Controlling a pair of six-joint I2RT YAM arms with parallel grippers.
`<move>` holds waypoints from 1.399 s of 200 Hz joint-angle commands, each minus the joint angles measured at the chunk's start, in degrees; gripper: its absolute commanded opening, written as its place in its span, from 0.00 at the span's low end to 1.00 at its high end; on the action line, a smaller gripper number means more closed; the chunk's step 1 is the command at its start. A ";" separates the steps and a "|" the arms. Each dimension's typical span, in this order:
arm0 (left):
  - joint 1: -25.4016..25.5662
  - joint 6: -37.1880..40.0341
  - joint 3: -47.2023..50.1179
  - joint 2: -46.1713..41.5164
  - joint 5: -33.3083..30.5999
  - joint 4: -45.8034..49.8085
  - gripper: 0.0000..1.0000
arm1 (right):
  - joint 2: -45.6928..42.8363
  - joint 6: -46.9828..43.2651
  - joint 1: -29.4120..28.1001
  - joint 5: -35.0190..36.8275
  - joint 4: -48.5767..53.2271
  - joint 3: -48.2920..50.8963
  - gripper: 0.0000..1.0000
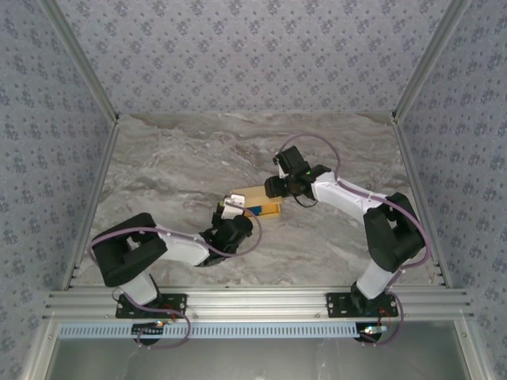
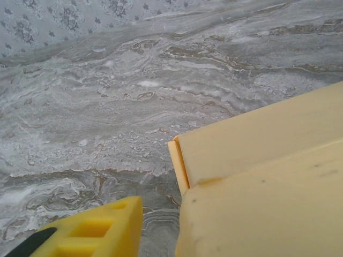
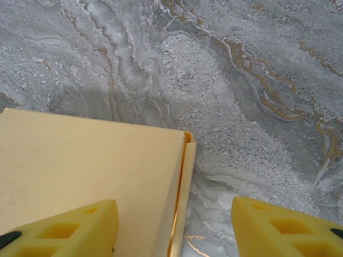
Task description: Fold the paper box
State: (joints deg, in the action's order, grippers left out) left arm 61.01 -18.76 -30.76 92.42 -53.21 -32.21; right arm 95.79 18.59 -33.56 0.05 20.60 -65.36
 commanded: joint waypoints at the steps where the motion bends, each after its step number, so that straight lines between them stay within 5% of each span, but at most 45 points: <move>1: 0.94 -2.04 1.26 -4.03 0.80 4.02 0.44 | -0.66 0.79 -0.62 1.99 1.09 0.41 0.59; 45: 1.30 -4.51 4.26 -13.42 8.87 15.53 0.56 | -1.21 0.74 -0.80 3.50 1.76 0.50 0.59; 116: -0.17 -5.19 -1.50 -32.25 30.08 44.44 0.61 | -2.59 0.05 -0.77 4.31 2.01 1.48 0.60; 160: -7.29 -6.08 -5.87 -38.57 44.42 47.70 0.63 | -1.90 -0.74 -0.96 3.93 1.56 2.13 0.59; 223: -22.18 -8.74 -10.84 -24.69 51.96 44.39 0.66 | -1.13 -1.90 -2.37 7.14 1.48 3.70 0.59; 280: -24.56 -8.40 -11.72 -13.13 55.18 38.03 0.66 | 0.72 -2.07 -3.37 8.29 0.67 5.22 0.59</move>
State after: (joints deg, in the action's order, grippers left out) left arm 36.73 -26.52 -41.17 78.08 -1.21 9.82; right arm 95.04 17.45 -36.51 6.68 20.95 -61.25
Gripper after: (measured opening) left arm 0.660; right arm 0.589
